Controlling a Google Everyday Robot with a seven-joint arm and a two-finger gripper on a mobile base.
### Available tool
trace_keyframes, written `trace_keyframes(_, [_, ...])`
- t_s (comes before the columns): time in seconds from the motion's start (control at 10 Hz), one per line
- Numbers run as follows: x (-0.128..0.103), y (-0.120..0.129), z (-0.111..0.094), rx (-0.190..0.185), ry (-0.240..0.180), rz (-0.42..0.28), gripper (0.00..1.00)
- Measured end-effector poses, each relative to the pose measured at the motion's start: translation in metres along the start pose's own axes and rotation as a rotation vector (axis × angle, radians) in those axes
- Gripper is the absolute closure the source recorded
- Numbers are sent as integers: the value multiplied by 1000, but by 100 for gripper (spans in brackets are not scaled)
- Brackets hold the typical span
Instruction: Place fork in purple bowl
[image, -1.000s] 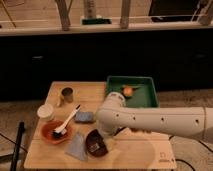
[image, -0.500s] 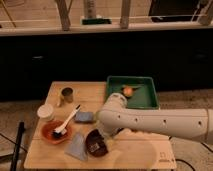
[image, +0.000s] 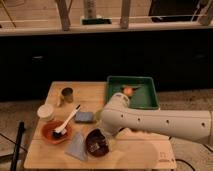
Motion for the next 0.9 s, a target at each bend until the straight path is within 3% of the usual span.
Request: trace_keyframes(0.9, [11,8,-6,1,-18,-16,20])
